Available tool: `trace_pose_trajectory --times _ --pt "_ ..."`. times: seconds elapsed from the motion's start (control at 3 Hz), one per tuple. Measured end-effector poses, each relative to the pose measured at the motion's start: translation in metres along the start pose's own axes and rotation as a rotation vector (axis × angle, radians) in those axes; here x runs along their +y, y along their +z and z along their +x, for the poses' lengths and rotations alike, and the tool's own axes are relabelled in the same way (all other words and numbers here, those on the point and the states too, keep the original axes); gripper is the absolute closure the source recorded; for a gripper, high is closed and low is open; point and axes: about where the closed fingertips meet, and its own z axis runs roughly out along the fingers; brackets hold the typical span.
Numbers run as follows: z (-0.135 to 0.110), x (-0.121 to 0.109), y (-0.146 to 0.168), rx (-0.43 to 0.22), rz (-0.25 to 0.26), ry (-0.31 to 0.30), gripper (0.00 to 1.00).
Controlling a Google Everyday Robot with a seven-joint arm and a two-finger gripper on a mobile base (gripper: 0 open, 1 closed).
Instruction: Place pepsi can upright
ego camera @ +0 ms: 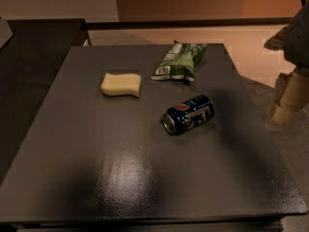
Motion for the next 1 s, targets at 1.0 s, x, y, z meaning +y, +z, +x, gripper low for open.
trace_pose_trajectory --times 1.0 --pt "-0.024 -0.001 0.011 -0.032 -0.035 -0.103 0.0"
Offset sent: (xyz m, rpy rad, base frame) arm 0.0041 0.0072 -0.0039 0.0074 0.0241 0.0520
